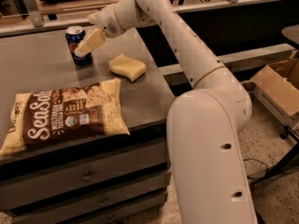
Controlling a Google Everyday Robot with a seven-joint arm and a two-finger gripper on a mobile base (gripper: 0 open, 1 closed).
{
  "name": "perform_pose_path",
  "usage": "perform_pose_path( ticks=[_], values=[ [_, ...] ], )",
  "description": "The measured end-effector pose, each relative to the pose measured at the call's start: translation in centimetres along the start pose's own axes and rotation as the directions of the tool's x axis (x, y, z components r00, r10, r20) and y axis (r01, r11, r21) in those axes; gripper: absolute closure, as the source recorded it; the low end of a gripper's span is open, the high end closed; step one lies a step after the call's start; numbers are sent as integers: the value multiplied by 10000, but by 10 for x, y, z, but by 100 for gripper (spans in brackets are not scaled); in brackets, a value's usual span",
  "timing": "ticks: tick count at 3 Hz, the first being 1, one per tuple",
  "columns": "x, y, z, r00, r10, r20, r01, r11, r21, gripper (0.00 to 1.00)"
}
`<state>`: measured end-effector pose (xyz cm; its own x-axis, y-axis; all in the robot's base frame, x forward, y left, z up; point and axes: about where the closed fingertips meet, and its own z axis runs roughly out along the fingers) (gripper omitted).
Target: Move pepsi can near brown chip bag
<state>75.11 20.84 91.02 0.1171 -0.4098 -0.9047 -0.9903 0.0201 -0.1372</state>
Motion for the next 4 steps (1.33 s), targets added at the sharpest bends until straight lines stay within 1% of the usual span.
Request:
perform_pose_path(
  ticks=[1,2,3,4],
  values=[
    [-1,1,17,9999,61,128,-56,9993,-357,23],
    [-3,3,23,9999,43,158,-34,9986,-531,54],
    [-6,10,19,9998,11,176,1,9976,-687,85],
    [-20,23,8,9993,-200,326,229,9955,-915,100]
  ],
)
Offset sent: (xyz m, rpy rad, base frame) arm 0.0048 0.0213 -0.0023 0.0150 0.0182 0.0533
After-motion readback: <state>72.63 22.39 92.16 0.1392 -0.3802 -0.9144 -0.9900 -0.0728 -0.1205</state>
